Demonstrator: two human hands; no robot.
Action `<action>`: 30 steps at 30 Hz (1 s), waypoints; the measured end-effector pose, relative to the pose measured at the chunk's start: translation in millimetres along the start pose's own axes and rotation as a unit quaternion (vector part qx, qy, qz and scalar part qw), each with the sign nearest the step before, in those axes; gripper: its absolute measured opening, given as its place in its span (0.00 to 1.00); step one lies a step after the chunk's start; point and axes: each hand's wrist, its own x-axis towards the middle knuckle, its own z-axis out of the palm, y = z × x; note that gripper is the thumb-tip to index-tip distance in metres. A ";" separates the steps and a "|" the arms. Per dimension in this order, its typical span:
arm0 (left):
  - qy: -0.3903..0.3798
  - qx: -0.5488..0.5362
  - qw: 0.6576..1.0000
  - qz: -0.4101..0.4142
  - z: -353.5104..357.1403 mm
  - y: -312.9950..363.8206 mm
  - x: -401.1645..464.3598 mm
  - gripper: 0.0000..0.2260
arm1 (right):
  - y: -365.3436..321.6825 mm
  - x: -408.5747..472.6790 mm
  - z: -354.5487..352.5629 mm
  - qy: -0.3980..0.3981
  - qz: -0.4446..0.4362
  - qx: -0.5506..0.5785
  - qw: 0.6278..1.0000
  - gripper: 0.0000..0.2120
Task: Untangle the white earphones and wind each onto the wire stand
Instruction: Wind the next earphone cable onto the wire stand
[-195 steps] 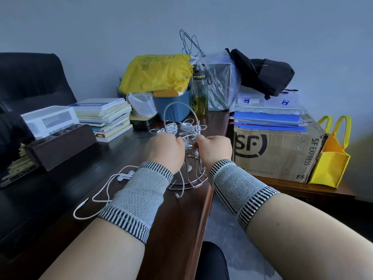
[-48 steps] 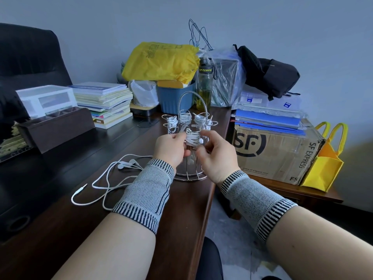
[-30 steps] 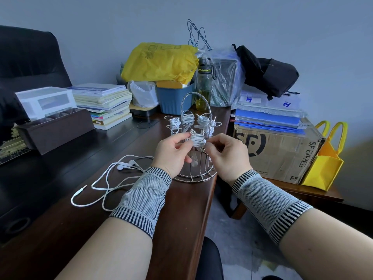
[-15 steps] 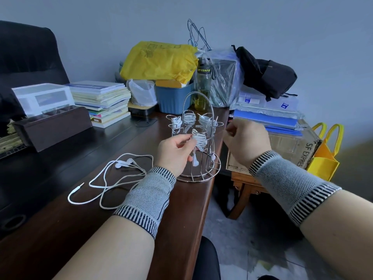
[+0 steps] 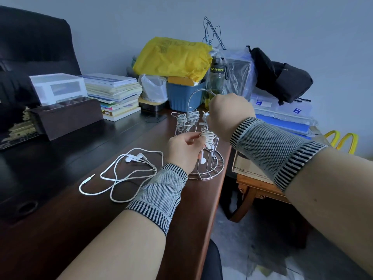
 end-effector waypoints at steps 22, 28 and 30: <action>-0.037 0.043 0.998 0.039 5.0 -4.9 -9.3 0.17 | -5.4 -59.4 76.4 0.073 0.267 0.591 0.757 0.06; 0.008 0.074 0.995 0.069 5.9 4.1 -14.2 0.12 | -11.3 -63.0 65.9 0.016 0.336 0.850 0.405 0.03; 0.020 0.066 0.995 0.067 7.7 4.0 -13.3 0.11 | -14.4 -61.5 67.8 0.008 0.318 0.873 0.370 0.05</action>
